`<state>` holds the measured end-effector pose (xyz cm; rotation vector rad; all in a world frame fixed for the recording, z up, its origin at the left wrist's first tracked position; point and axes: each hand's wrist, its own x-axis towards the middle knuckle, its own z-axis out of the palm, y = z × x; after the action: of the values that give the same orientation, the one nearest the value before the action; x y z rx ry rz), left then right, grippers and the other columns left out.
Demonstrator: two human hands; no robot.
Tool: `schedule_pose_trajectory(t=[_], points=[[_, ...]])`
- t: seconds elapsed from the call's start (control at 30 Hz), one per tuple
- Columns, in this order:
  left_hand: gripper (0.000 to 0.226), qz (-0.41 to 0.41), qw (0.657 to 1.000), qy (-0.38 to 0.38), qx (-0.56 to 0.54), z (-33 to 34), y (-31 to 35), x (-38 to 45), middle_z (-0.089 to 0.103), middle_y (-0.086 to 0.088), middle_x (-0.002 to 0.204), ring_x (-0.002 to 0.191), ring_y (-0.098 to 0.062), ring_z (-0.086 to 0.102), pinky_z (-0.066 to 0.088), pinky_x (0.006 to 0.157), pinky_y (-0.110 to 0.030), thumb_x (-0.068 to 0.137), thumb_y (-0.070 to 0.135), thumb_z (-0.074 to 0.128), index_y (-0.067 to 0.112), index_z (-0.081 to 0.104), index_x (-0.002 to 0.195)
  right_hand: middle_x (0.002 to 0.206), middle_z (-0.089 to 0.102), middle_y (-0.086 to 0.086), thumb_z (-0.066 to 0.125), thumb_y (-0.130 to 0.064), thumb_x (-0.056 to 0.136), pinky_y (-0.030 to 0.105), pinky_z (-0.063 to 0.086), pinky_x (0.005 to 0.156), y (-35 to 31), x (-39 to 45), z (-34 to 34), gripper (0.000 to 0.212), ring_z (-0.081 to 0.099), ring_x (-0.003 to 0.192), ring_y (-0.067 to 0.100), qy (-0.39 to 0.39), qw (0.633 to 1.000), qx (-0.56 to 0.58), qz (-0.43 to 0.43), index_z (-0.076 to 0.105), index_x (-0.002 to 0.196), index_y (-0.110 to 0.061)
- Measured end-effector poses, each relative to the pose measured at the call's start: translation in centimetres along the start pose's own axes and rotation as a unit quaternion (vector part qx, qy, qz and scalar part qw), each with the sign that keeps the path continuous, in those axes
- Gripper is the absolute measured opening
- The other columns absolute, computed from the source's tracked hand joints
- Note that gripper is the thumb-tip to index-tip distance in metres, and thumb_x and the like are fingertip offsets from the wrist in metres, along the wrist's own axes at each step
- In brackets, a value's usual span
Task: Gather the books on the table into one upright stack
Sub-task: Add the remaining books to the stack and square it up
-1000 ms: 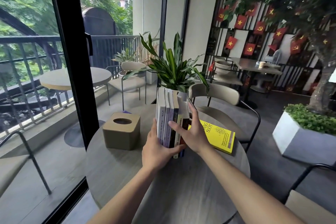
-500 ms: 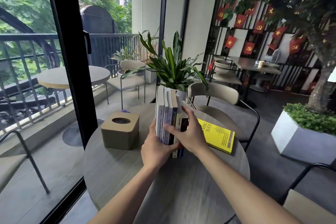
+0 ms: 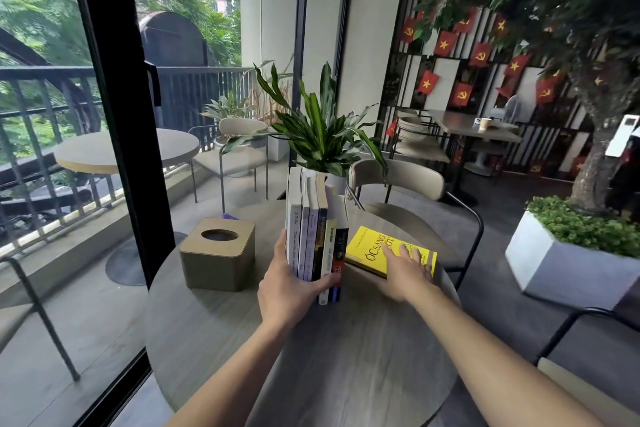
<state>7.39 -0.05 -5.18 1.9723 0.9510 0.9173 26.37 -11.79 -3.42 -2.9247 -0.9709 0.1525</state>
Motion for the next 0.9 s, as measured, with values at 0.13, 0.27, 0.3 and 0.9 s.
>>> schedule_pose_trajectory(t=[0.13,0.27,0.3,0.9], points=[[0.114,0.009,1.000,-0.001,0.001,0.1,-0.3,0.1,0.069,0.013,0.114,0.100,-0.017,0.068,0.057,0.082,-0.040,0.047,0.077,0.078,0.040,0.030,0.144,0.157,0.020,0.011,0.066,-0.027,0.085,0.059,0.030,0.108,-0.2,0.7,-0.3,0.081,0.017,0.143,0.044,-0.031,0.997,-0.065,-0.006,0.017,0.149,-0.031],[0.113,0.011,1.000,0.003,-0.001,0.2,-0.4,0.1,0.069,0.014,0.115,0.101,-0.017,0.067,0.057,0.083,-0.039,0.047,0.076,0.079,0.041,0.030,0.143,0.145,0.038,0.012,0.065,-0.019,0.084,0.058,0.040,0.101,-0.4,1.4,-0.5,0.082,0.037,0.132,0.042,-0.060,0.994,-0.085,-0.022,0.019,0.149,-0.034],[0.113,0.012,1.000,0.004,-0.002,0.2,-0.4,0.1,0.069,0.014,0.115,0.101,-0.016,0.067,0.056,0.082,-0.038,0.048,0.076,0.079,0.041,0.030,0.143,0.142,0.042,0.011,0.064,-0.017,0.084,0.057,0.043,0.099,-0.4,1.7,-0.5,0.080,0.042,0.129,0.041,-0.060,0.994,-0.084,-0.029,0.022,0.149,-0.035],[0.117,-0.013,1.000,-0.019,-0.010,-0.3,0.2,-0.2,0.068,0.013,0.119,0.103,-0.018,0.067,0.057,0.085,-0.043,0.043,0.079,0.077,0.040,0.030,0.143,0.119,0.066,0.011,0.038,-0.002,0.093,0.040,0.048,0.083,0.9,-0.3,-0.9,0.031,0.062,0.111,0.033,0.164,0.982,-0.094,-0.026,0.046,0.122,-0.011]])
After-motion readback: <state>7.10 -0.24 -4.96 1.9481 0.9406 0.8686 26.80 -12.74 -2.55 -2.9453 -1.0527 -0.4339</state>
